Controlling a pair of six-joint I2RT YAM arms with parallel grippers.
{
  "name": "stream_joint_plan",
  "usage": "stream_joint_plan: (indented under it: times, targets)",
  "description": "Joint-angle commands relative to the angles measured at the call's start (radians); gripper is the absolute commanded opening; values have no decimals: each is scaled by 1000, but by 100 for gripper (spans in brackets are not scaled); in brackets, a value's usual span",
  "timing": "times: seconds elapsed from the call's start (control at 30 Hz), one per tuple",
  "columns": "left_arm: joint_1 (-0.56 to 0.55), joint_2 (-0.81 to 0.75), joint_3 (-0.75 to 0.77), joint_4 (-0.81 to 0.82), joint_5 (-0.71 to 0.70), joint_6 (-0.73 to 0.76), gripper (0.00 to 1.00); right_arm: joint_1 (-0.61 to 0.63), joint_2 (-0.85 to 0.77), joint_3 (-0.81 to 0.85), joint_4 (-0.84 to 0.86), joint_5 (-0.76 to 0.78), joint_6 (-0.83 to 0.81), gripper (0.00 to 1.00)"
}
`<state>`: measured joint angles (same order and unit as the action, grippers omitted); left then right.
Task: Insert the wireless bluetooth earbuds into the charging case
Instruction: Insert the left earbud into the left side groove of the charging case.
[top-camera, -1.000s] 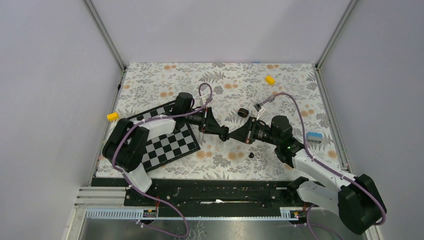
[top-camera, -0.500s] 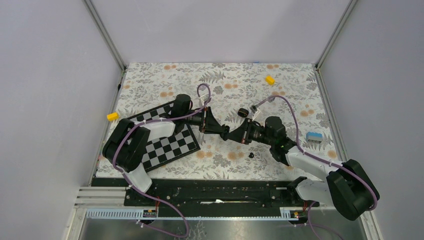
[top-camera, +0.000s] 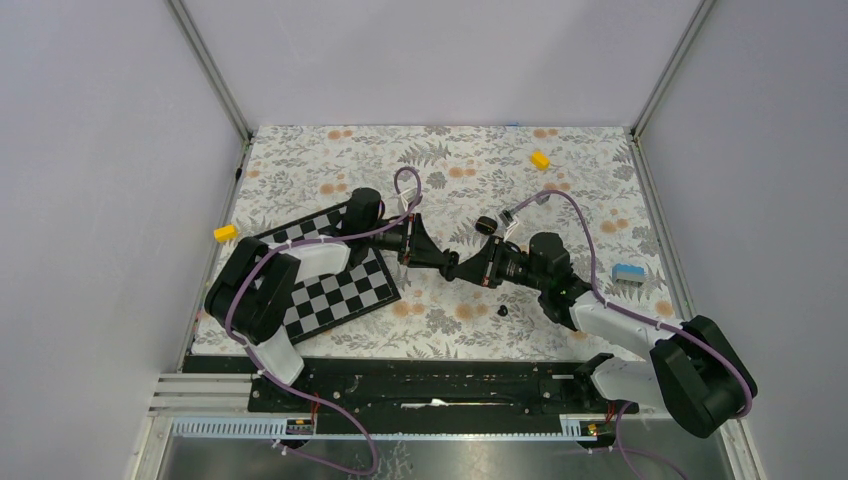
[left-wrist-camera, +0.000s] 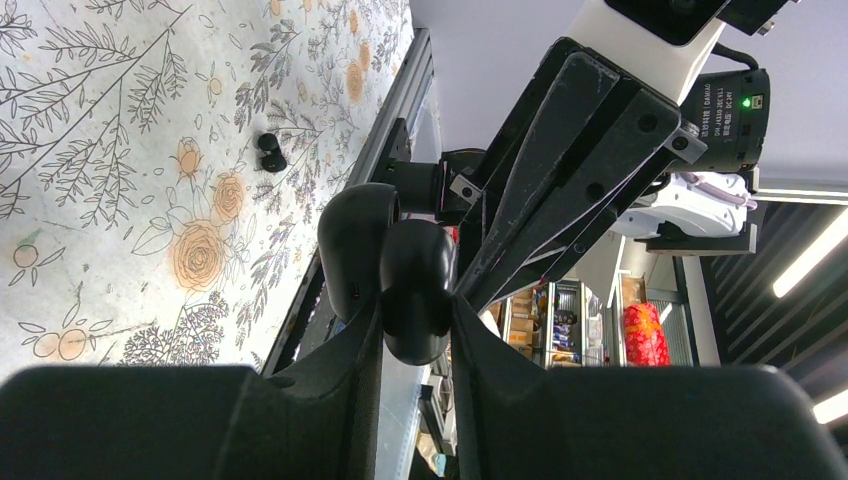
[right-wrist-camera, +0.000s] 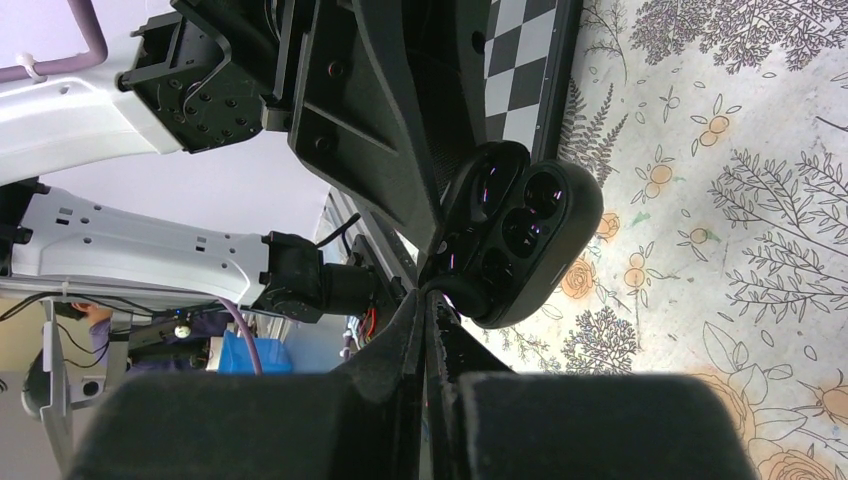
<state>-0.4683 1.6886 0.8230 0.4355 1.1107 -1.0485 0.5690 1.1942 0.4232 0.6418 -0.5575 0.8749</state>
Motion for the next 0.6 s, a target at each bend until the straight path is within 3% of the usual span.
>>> stream_joint_plan:
  times: [0.0,0.57]
  targets:
    - [-1,-12,14,12,43,28,0,8,-7,43,59,18,-29,0]
    - [-1,-29,34,-58,50,66,0,8,61,17,109,0,-42,0]
